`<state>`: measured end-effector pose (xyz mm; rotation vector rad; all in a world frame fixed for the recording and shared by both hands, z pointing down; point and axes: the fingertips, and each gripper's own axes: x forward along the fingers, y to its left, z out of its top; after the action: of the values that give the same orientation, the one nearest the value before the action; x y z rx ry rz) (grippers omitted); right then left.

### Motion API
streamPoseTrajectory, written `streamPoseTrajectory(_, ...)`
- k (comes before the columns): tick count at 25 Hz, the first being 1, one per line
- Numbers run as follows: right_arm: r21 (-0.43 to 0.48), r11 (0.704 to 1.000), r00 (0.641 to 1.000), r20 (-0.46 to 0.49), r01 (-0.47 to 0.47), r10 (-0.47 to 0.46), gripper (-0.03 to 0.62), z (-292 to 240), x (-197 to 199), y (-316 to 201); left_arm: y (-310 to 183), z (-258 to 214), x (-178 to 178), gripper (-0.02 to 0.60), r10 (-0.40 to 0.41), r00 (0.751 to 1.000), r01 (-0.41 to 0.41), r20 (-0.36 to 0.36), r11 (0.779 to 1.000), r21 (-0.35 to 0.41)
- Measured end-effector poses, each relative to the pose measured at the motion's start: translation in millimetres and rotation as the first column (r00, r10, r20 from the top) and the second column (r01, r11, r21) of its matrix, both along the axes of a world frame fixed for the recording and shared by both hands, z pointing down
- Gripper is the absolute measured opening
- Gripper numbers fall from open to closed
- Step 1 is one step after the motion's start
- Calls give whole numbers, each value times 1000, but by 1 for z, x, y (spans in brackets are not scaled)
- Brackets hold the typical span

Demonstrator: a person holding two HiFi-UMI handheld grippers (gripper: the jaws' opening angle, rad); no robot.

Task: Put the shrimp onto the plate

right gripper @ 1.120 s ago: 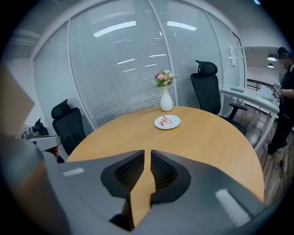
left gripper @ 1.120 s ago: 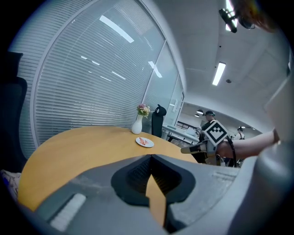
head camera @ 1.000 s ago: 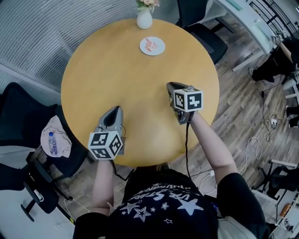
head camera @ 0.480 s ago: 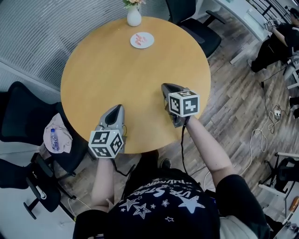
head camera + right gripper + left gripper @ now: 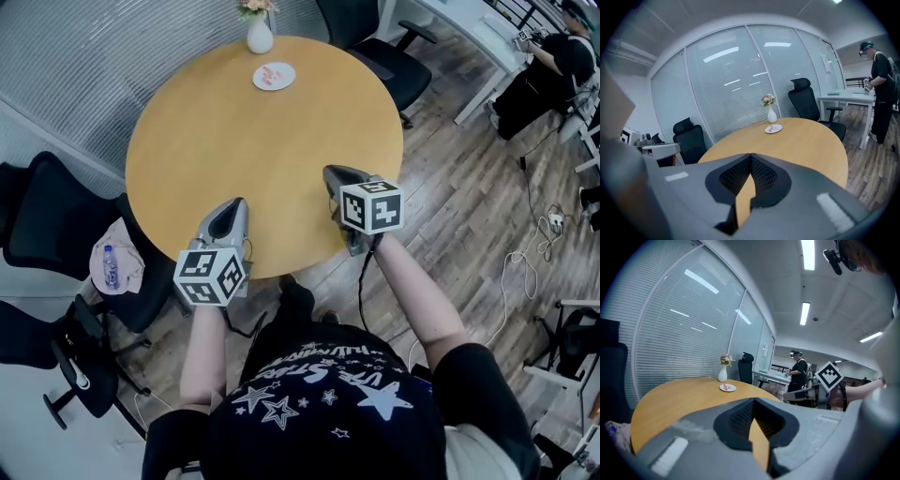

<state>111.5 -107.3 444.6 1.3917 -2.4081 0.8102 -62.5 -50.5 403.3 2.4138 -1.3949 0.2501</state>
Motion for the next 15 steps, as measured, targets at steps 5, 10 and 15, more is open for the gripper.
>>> streamPoseTrajectory(5, 12, 1000, 999, 36, -4, 4, 2, -11, 11, 37, 30, -9, 9, 2, -7, 1000, 7, -1, 1000, 19)
streamPoseTrajectory(10, 44, 999, 998, 57, 9, -12, 1, -26, 13, 63, 57, -18, 18, 2, -10, 1000, 10, -5, 999, 39)
streamPoseTrajectory(15, 62, 997, 997, 64, 43, -47, 0, -33, 6, 90, 82, -18, 19, 2, -21, 1000, 22, -6, 999, 44)
